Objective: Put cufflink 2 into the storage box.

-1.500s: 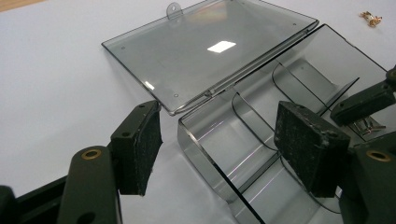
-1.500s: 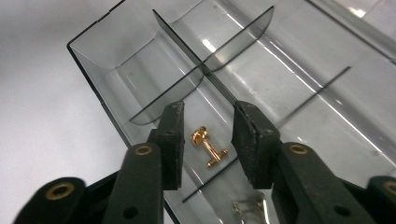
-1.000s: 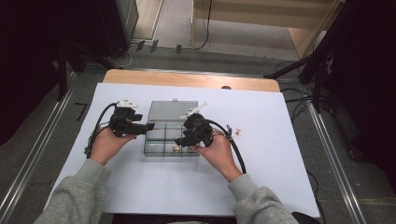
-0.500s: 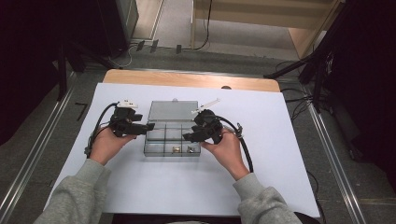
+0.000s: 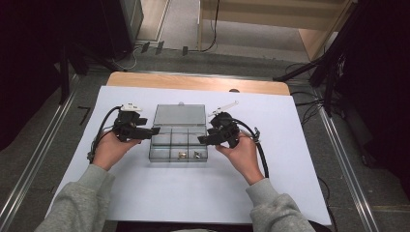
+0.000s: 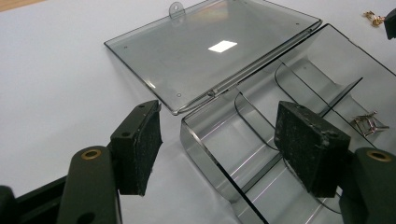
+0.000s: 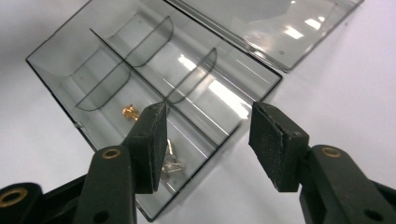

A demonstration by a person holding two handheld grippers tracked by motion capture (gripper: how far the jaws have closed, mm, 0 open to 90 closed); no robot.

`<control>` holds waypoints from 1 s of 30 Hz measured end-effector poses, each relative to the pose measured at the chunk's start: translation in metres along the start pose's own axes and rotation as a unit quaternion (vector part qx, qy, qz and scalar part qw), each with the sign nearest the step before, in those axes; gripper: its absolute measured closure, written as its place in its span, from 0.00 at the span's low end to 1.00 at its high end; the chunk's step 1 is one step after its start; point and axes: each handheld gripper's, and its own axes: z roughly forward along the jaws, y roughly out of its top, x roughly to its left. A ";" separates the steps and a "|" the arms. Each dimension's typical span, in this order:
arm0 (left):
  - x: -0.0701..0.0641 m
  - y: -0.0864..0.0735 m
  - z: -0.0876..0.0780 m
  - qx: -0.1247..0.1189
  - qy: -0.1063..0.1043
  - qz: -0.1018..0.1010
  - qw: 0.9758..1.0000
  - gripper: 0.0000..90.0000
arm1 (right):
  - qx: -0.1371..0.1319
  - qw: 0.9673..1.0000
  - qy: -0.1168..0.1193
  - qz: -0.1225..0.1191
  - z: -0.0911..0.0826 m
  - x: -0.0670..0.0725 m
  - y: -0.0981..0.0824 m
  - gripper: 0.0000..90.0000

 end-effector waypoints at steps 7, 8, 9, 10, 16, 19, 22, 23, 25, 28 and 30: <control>0.000 0.000 0.000 -0.002 -0.001 0.000 1.000 0.36 | 0.003 1.000 -0.008 0.007 -0.002 -0.007 -0.004 0.54; 0.000 0.001 0.000 -0.002 0.000 0.000 1.000 0.36 | 0.001 1.000 -0.010 0.007 -0.002 -0.008 -0.005 0.55; 0.000 0.001 0.000 -0.002 0.001 0.000 1.000 0.36 | 0.003 1.000 -0.012 0.008 -0.003 -0.009 -0.005 0.55; 0.001 0.001 0.000 -0.003 0.001 0.000 1.000 0.36 | 0.003 1.000 -0.014 0.008 -0.003 -0.010 -0.006 0.55; 0.001 0.002 0.000 -0.003 -0.001 0.001 1.000 0.36 | 0.006 0.999 -0.025 0.022 -0.006 -0.022 -0.011 0.57; 0.001 0.002 0.001 -0.003 -0.002 0.003 1.000 0.36 | 0.004 0.999 -0.029 0.031 -0.009 -0.028 -0.013 0.58; 0.000 0.002 0.001 -0.004 -0.002 0.002 1.000 0.36 | 0.001 0.999 -0.033 0.033 -0.011 -0.031 -0.015 0.58; 0.000 0.002 0.001 -0.004 -0.003 0.002 1.000 0.36 | 0.001 0.999 -0.034 0.034 -0.011 -0.032 -0.015 0.58; 0.000 0.003 0.002 -0.004 -0.003 0.002 1.000 0.36 | 0.000 0.999 -0.037 0.036 -0.012 -0.035 -0.016 0.59; 0.000 0.003 0.002 -0.002 -0.004 0.003 1.000 0.36 | 0.001 0.998 -0.041 0.044 -0.014 -0.039 -0.018 0.59; 0.000 0.003 0.002 -0.002 -0.006 0.003 1.000 0.36 | 0.000 0.998 -0.046 0.050 -0.016 -0.043 -0.020 0.60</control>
